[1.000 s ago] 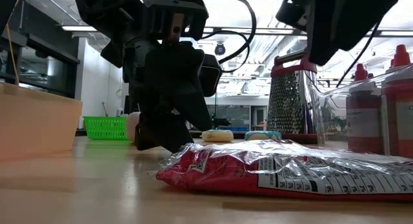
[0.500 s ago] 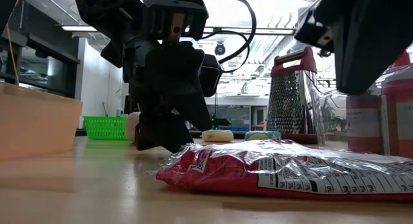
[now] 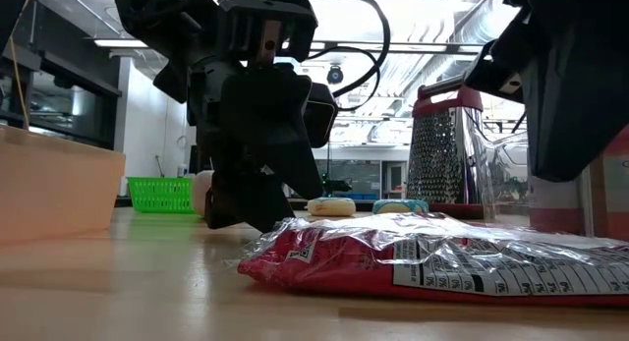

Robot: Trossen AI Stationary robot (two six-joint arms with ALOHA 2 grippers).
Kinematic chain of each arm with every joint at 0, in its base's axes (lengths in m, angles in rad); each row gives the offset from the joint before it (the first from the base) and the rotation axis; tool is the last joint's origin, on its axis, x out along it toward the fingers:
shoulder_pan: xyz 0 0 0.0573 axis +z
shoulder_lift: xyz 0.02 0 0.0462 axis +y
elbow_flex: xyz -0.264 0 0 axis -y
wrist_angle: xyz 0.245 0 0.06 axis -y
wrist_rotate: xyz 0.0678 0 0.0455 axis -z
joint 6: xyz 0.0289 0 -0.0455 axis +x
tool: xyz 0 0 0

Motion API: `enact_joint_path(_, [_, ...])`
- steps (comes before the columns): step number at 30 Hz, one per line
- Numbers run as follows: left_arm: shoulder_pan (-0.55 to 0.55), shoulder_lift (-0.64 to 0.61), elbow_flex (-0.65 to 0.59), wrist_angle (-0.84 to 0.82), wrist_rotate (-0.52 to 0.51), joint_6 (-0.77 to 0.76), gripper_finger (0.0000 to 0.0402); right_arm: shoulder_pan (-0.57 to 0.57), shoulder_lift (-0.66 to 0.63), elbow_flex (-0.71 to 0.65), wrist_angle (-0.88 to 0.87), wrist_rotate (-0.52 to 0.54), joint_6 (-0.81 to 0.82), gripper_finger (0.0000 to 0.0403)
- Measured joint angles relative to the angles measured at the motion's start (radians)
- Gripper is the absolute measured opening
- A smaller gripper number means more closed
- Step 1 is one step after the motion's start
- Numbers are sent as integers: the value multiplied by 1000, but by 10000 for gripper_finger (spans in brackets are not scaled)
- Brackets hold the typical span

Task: Pick & Place Food Item
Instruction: Put the red popcorn bag into the orange bin

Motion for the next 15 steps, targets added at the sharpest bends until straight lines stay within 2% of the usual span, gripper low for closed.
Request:
enact_joint_path(6, [0,0,0,2,2,2,209,-1,68,-3,38,-32,2,2])
enact_joint_path(15, [0,0,0,10,2,8,209,-1,69,-1,44,-45,-4,2])
